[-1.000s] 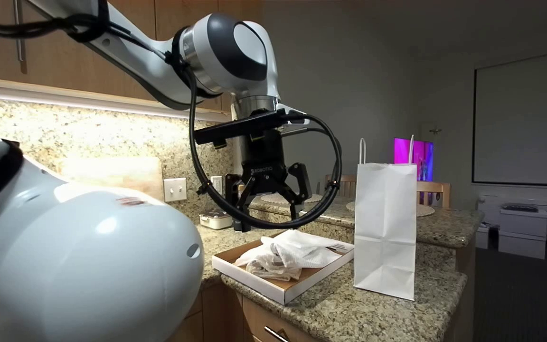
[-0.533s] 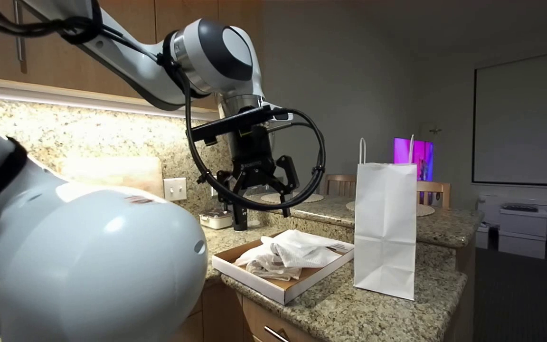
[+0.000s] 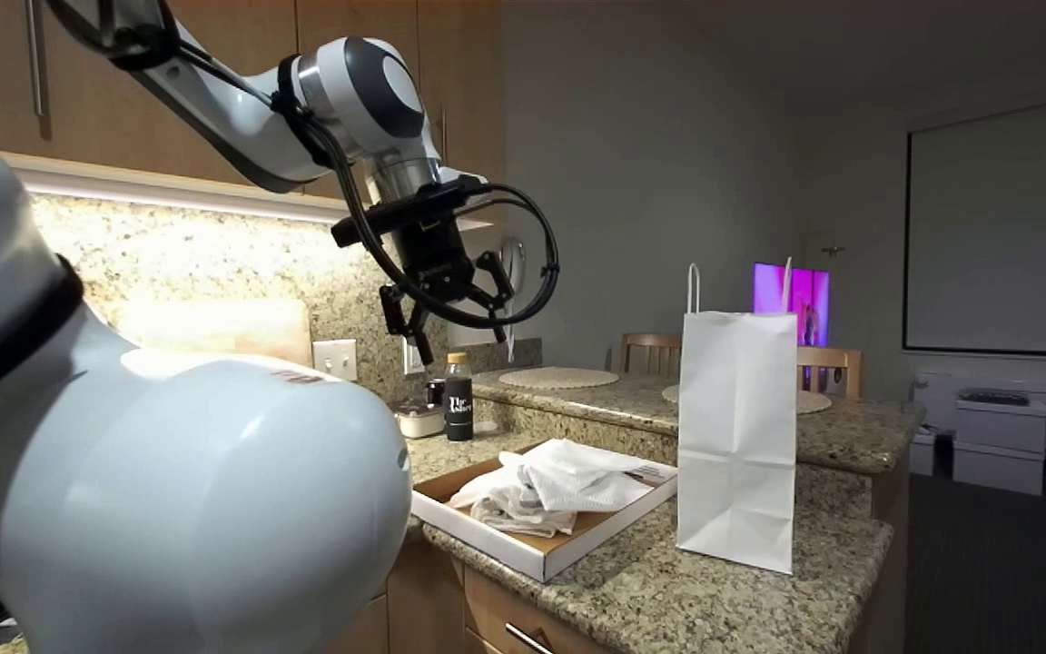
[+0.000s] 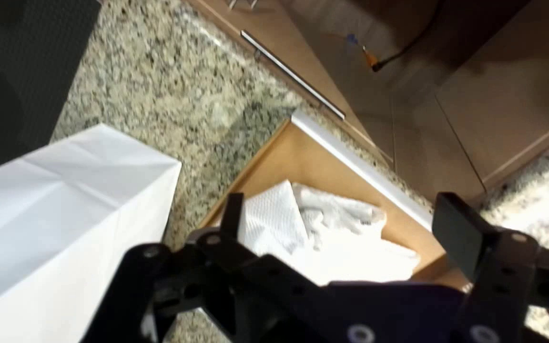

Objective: Put one towel in the paper bag.

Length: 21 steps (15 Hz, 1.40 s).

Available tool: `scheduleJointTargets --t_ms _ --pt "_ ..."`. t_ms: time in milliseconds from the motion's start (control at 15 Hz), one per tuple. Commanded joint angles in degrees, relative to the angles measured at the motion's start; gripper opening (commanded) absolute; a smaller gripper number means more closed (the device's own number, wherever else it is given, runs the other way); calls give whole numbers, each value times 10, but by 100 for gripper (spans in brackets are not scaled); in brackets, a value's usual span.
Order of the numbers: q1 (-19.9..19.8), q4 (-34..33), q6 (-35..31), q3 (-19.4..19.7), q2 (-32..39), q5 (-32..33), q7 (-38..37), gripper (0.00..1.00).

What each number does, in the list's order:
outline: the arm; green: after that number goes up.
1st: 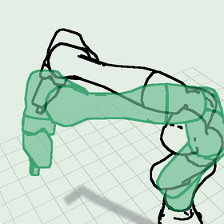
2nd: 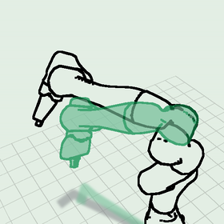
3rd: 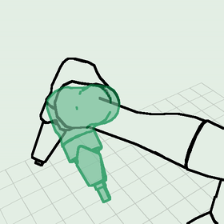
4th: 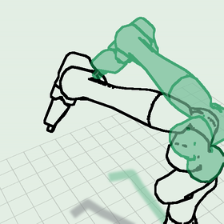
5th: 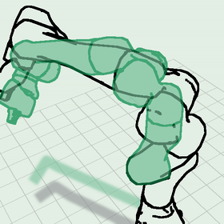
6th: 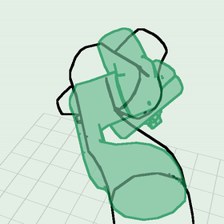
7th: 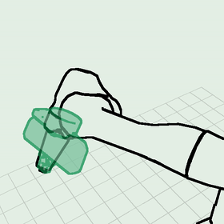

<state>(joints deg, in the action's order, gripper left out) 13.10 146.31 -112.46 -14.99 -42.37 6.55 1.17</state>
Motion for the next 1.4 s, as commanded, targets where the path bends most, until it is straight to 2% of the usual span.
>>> scheduleJointTargets --t_ms 0,67,467,667,800,867,1067,1333 --pt "-1 -57 -73 -32 69 9 -47 100" --pt "8 -30 -42 -15 28 5 -24 100" --pt "8 -37 -45 -14 38 5 -28 100" --pt "8 -63 -113 -2 108 -9 -13 100" --pt "4 -84 -198 3 164 -12 -18 100" --pt "0 -105 -219 2 199 -8 -19 100" --pt "-7 -172 -234 -2 301 0 -24 100" --pt "-15 -276 -195 -2 455 39 -56 100"
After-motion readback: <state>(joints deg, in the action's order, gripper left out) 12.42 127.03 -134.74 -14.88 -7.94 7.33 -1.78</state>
